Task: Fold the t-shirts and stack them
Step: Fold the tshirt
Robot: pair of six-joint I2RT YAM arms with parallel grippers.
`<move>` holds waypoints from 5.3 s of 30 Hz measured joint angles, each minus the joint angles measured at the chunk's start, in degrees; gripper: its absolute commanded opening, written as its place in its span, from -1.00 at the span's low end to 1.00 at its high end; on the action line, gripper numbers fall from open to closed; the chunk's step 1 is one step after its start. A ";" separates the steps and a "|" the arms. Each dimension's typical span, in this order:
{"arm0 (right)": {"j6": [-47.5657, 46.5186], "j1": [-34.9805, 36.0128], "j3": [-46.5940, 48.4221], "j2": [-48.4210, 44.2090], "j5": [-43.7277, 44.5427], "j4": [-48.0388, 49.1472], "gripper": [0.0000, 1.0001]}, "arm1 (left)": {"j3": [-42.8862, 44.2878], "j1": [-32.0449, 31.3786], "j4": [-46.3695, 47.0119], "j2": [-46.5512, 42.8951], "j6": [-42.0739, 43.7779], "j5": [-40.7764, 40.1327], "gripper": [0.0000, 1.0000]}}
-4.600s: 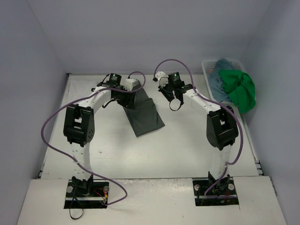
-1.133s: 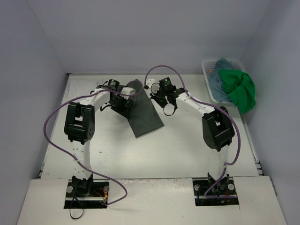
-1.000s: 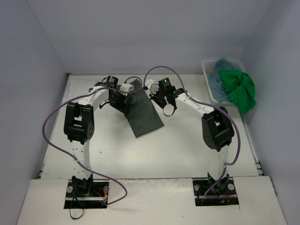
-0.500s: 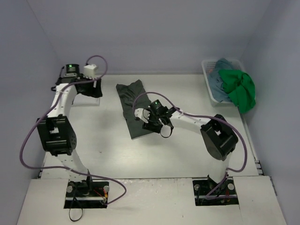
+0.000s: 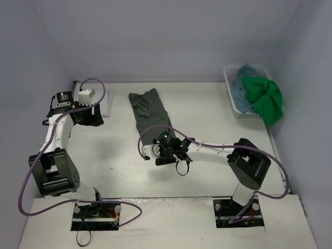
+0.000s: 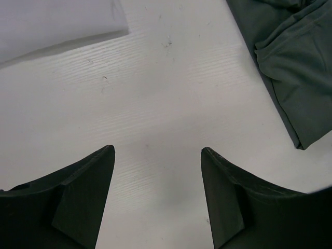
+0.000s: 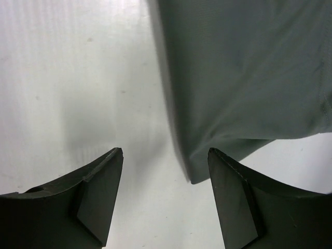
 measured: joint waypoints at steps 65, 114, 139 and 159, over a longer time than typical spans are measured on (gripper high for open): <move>1.44 7.52 1.64 -7.82 -2.12 -10.73 -1.00 | 0.26 -5.90 2.23 5.84 -2.27 9.35 0.23; -1.11 -1.90 15.04 -2.58 -3.54 -17.14 -1.00 | 17.14 -34.27 7.30 36.89 -7.67 16.39 -1.00; -5.05 -5.66 22.43 4.81 -3.50 -16.70 -1.00 | 16.39 -40.52 2.49 36.79 -4.04 20.06 -1.00; -6.88 -9.20 24.57 5.14 -6.19 -18.21 -1.00 | 16.44 -41.94 -1.86 37.03 -1.92 22.21 -1.00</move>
